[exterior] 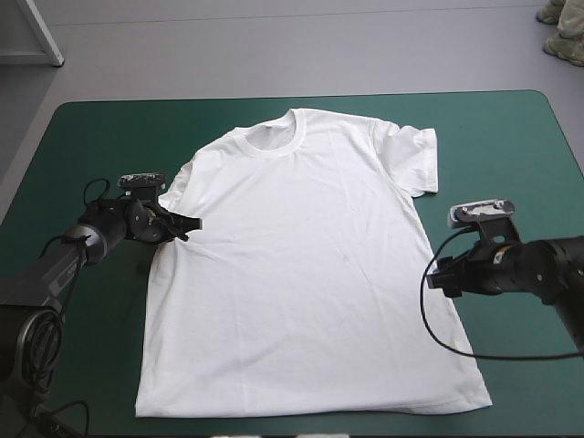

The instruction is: Fold the cloth

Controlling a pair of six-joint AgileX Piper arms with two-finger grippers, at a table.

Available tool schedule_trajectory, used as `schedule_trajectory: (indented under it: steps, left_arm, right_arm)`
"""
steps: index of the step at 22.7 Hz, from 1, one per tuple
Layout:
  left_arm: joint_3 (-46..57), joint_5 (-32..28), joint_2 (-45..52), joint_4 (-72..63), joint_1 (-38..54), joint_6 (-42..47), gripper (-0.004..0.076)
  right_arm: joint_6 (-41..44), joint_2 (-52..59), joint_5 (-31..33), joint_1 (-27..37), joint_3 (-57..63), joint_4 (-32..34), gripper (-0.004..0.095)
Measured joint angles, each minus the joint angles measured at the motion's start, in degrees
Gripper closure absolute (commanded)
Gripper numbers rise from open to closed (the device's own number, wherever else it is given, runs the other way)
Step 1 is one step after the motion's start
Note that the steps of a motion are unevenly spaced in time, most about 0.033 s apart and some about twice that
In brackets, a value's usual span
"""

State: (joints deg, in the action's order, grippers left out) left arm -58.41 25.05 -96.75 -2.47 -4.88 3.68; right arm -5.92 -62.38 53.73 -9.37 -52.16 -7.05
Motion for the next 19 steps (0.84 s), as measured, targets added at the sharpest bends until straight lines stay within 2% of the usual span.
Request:
schedule_trajectory:
  steps: [8, 11, 19]
  left_arm:
    - [0.0, -0.1, 0.0, -0.1, 0.0, -1.2, 0.07]
    - [0.0, -0.1, 0.0, -0.2, 0.0, -1.5, 0.07]
    - [0.0, -0.1, 0.0, -0.2, 0.0, -1.7, 0.07]
  right_arm:
    - [0.1, -19.1, -5.2, 0.0, -12.9, 3.0, 0.0232]
    - [0.1, -29.4, -5.7, 0.0, -20.9, 3.0, 0.027]
    - [-1.0, -44.8, -7.4, 0.0, -28.3, 0.8, 0.0307]
